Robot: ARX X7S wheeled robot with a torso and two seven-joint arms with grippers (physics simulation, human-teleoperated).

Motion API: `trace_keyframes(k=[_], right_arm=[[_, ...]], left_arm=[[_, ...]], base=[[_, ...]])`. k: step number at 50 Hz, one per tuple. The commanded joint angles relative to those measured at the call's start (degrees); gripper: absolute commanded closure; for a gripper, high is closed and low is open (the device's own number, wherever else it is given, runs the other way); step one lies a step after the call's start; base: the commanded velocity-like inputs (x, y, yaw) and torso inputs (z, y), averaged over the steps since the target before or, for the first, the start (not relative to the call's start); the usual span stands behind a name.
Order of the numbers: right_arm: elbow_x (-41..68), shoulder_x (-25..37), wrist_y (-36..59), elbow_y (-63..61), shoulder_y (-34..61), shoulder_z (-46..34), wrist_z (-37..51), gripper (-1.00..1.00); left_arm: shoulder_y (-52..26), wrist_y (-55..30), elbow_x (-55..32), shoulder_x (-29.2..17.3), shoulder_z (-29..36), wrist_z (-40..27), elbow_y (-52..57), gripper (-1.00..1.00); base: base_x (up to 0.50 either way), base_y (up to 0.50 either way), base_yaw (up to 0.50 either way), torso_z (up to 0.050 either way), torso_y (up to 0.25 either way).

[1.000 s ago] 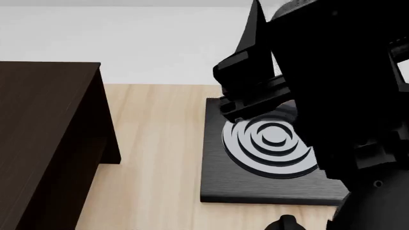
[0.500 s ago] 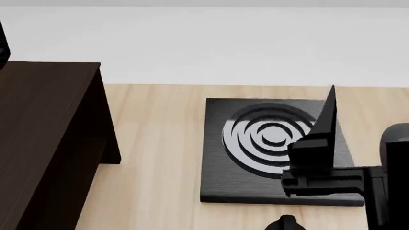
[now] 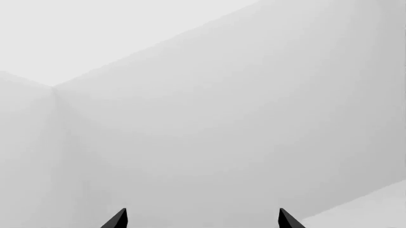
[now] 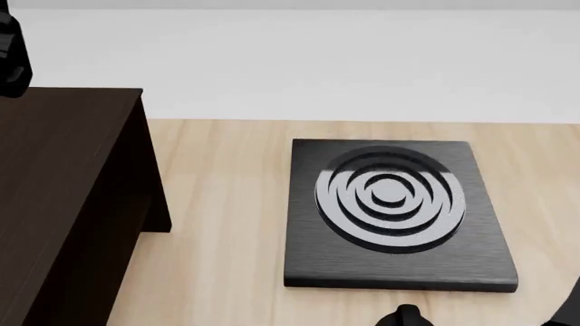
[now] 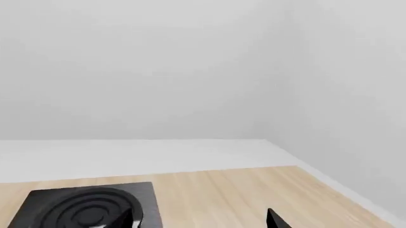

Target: Put the frying pan under the cabinet shelf.

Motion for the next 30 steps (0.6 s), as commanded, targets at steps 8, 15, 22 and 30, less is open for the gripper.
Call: trace_keyframes(k=[8, 15, 22, 30], right_arm=[[-5.9, -3.1, -9.0, 1.2, -19.0, 6.7, -2.9, -1.00], [-4.9, -10.5, -4.5, 1.6, -19.8, 13.5, -8.1, -1.00], [-4.6, -15.0, -3.3, 4.3, -19.1, 15.7, -12.1, -1.00], [-5.3, -19.2, -2.7, 8.5, -18.8, 16.4, -16.2, -1.00]], left_arm=[[1.9, 2.9, 4.5, 0.0, 2.4, 2.6, -1.1, -1.00], [2.2, 3.4, 5.1, 0.2, 3.1, 3.0, -1.4, -1.00], [1.6, 2.9, 4.5, 0.3, 3.1, 2.7, -1.4, -1.00], [1.3, 2.8, 4.5, 0.6, 3.6, 2.5, -1.5, -1.00]], base=[[0.00, 0.00, 0.00, 0.000, 0.000], [0.00, 0.00, 0.00, 0.000, 0.000], [0.00, 0.00, 0.00, 0.000, 0.000], [0.00, 0.00, 0.00, 0.000, 0.000]])
